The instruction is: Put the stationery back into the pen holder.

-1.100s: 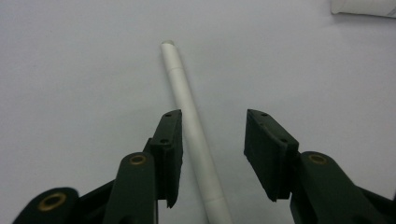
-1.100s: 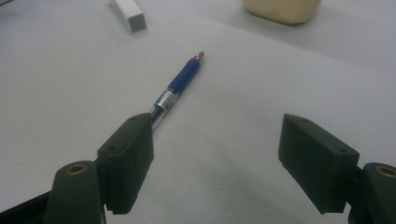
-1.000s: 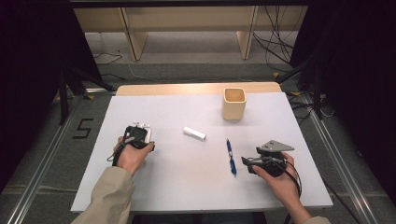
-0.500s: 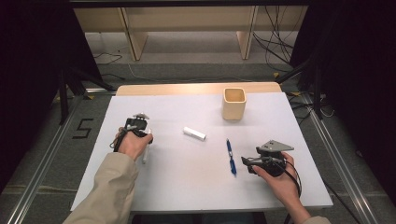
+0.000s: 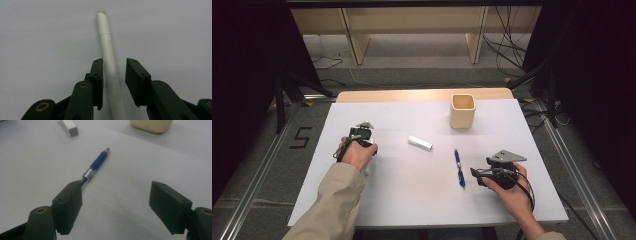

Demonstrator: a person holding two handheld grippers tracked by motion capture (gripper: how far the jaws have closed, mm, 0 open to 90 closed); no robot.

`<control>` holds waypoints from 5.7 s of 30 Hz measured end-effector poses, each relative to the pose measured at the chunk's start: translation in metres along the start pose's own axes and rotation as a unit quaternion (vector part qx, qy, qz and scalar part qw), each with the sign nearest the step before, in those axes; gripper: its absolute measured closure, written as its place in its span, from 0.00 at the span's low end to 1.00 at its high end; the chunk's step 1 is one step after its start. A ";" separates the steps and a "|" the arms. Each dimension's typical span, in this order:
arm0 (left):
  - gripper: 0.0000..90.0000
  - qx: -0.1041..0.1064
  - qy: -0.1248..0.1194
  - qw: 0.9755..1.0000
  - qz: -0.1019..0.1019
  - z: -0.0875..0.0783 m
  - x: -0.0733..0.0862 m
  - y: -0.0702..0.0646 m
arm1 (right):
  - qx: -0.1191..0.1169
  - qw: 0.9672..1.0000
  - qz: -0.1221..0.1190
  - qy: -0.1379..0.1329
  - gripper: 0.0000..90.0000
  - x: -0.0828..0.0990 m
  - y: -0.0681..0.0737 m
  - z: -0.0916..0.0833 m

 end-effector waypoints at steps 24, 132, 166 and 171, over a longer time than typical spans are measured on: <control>0.78 -0.003 0.010 1.000 -0.008 0.009 0.001 -0.001 | -0.001 1.000 0.000 0.002 0.30 0.000 0.000 0.001; 0.87 0.064 -0.182 0.976 0.097 -0.027 0.023 0.002 | -0.003 1.000 -0.003 0.002 0.30 0.001 0.001 0.001; 0.87 0.142 -0.400 0.896 0.127 -0.030 0.051 0.019 | -0.048 0.998 0.024 -0.033 0.28 -0.010 0.010 0.004; 0.87 0.146 -0.411 0.889 0.141 -0.034 0.049 0.005 | -0.071 0.996 0.027 -0.045 0.27 -0.017 0.020 0.008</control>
Point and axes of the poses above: each handheld gripper's, and its own axes: z roughly forward along the jaws, x roughly out of its underside, y roughly to its left, the point moved 1 cm from there along z, roughly forward along the jaws, and after that the axes turned 10 degrees about z, right-handed, at the moved point
